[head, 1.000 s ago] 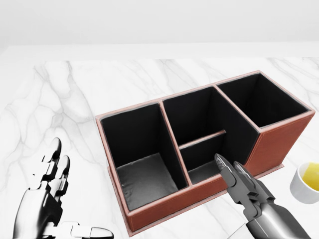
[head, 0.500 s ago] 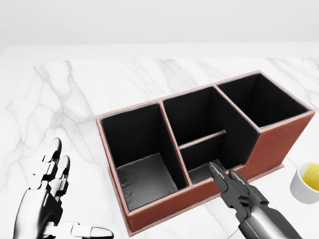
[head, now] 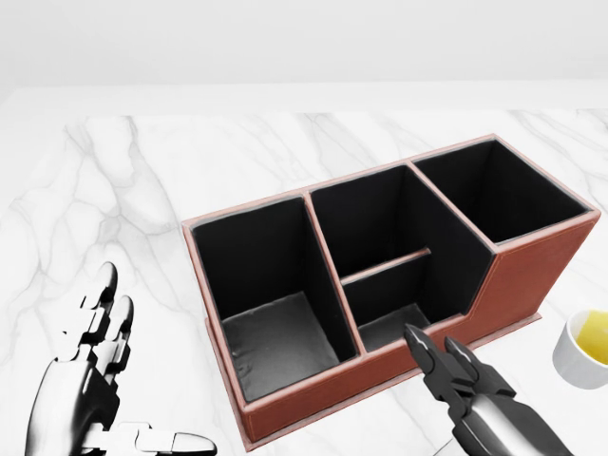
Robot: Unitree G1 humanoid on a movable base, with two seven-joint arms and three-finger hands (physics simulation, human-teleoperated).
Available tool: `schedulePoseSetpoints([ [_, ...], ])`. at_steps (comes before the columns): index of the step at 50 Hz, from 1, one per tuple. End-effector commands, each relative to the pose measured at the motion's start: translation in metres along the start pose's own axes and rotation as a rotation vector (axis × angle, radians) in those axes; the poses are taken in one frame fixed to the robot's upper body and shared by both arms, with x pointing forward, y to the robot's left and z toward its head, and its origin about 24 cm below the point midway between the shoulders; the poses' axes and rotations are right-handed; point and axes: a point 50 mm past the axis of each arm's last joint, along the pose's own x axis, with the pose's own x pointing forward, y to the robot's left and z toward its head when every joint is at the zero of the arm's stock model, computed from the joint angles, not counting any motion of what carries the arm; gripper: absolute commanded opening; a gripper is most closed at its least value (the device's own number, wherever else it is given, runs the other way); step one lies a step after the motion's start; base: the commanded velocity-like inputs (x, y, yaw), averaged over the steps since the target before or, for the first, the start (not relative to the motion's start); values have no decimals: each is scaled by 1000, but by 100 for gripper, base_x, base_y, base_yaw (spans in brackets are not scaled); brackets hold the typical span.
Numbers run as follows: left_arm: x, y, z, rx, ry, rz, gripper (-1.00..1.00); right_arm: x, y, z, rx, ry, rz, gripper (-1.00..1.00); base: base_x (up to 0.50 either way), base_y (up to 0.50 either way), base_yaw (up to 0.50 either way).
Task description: Pick up the book and place it in the front compartment of the caddy.
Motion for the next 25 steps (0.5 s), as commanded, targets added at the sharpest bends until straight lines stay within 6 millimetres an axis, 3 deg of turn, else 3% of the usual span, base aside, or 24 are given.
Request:
schedulePoseSetpoints([
  [1,0,0,0,0,-1,-1,100,7,4,-5,-38,34,31,100,0,0,0],
  [25,0,0,0,0,2,0,100,19,8,-5,-116,45,79,100,0,0,0],
])
